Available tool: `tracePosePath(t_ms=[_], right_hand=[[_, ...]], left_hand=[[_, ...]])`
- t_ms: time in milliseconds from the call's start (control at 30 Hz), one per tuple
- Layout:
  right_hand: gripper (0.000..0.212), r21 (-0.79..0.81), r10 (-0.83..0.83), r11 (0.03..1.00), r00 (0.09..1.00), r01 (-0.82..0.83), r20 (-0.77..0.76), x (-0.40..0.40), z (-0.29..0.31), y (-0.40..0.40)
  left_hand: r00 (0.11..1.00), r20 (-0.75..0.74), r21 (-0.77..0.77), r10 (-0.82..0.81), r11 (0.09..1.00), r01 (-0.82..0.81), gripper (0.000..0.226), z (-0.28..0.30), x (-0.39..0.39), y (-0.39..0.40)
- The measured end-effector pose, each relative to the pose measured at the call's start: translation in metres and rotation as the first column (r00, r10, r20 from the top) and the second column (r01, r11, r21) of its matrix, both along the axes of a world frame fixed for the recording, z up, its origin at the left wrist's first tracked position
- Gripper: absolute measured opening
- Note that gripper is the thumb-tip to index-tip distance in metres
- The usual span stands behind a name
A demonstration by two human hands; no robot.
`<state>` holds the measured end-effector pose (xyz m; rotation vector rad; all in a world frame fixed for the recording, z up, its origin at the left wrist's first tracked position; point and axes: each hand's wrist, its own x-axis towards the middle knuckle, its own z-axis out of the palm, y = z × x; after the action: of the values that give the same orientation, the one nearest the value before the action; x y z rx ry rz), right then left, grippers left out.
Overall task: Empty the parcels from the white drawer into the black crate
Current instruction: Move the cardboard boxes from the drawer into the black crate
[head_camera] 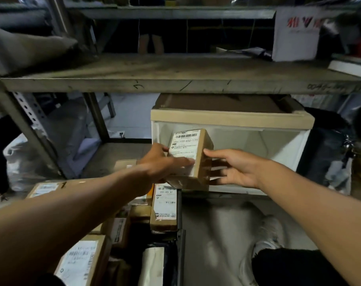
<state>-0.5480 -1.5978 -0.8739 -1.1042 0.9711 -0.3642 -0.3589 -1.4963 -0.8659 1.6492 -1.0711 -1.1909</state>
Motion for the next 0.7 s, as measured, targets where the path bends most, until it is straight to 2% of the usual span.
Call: tracePosePath(t_ms=[67, 133, 167, 233, 333, 400, 533, 700], right_hand=[[0.047, -0.015, -0.042, 0.999, 0.999, 0.042, -0.001, 0.006, -0.003, 0.0], [0.033, -0.048, -0.076, 0.996, 0.997, 0.076, 0.006, 0.014, -0.003, -0.001], [0.022, -0.054, -0.091, 0.994, 0.996, 0.092, 0.021, 0.017, -0.002, -0.001], [0.006, -0.03, -0.116, 0.993, 0.991, 0.118, 0.067, 0.023, 0.0, 0.0], [0.021, -0.022, -0.129, 0.991, 0.986, 0.132, 0.11, 0.03, -0.004, 0.001], [0.027, -0.039, -0.129, 0.99, 0.988, 0.132, 0.082, 0.036, -0.007, 0.003], [0.031, 0.027, -0.075, 0.997, 0.997, 0.075, 0.017, 0.037, -0.01, 0.003], [0.024, 0.018, -0.051, 0.999, 0.997, 0.05, 0.05, 0.034, -0.007, 0.005]], left_hand=[[0.998, 0.036, -0.029, -0.053, 0.998, 0.054, 0.043, 0.002, -0.001, 0.002], [0.995, 0.037, -0.037, -0.088, 0.995, 0.089, 0.027, 0.006, -0.001, 0.002], [0.995, 0.035, -0.027, -0.089, 0.996, 0.089, 0.03, 0.005, 0.001, 0.002], [0.998, 0.039, -0.022, -0.044, 0.999, 0.045, 0.051, 0.002, 0.008, 0.002], [1.0, -0.022, 0.014, 0.02, 1.0, -0.02, 0.084, -0.002, 0.015, 0.005], [0.995, -0.102, -0.004, 0.001, 1.0, -0.002, 0.095, -0.002, 0.017, 0.009], [0.986, -0.162, -0.017, -0.022, 1.0, 0.02, 0.079, -0.007, 0.021, 0.009], [0.987, -0.151, -0.01, 0.063, 0.998, -0.066, 0.037, -0.011, 0.026, 0.008]])
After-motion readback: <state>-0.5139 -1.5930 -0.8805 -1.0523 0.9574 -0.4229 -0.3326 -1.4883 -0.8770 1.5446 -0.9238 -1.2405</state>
